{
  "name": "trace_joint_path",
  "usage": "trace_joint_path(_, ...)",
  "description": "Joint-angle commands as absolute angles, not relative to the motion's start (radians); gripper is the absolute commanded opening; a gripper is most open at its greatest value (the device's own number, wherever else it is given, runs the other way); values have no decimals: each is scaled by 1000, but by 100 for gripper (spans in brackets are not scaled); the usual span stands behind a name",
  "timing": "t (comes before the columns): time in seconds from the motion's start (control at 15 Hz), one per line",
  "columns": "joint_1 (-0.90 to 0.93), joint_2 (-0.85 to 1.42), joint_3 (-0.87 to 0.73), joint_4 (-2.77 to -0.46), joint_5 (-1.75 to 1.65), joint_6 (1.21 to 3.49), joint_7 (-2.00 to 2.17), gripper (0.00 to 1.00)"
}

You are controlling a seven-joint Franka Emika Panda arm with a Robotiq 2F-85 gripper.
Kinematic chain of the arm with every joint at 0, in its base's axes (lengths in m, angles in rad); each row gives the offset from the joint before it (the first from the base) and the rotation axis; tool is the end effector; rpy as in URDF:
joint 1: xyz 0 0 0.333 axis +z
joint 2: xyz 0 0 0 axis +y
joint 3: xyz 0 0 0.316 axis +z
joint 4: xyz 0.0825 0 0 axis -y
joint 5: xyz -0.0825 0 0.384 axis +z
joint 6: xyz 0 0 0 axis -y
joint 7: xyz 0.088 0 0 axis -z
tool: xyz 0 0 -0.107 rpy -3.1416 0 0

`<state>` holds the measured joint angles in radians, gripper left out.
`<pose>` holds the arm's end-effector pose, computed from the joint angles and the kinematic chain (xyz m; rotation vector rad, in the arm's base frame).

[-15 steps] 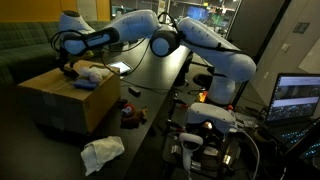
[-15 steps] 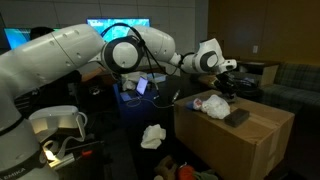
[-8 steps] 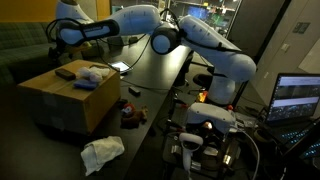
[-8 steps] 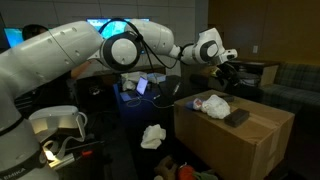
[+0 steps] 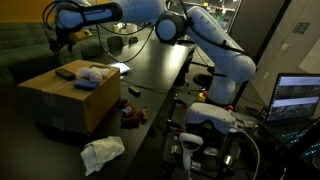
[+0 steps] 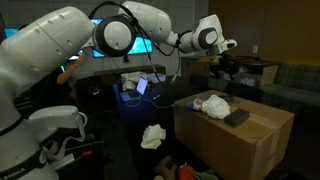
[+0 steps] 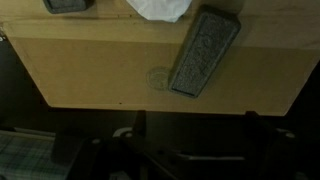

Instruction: Swap the things on the table with the things on the box

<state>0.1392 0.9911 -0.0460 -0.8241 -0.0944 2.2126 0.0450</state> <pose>0.8196 0.0918 0.3602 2.9826 0.1763 0.6145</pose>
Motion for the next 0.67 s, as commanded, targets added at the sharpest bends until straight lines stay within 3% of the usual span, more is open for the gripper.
trace_joint_path(0.0, 152, 854, -45, -1066, -121, 2269, -5, 100)
trace_joint_path(0.6, 153, 637, 2, -1462, -190, 2354, -105, 100)
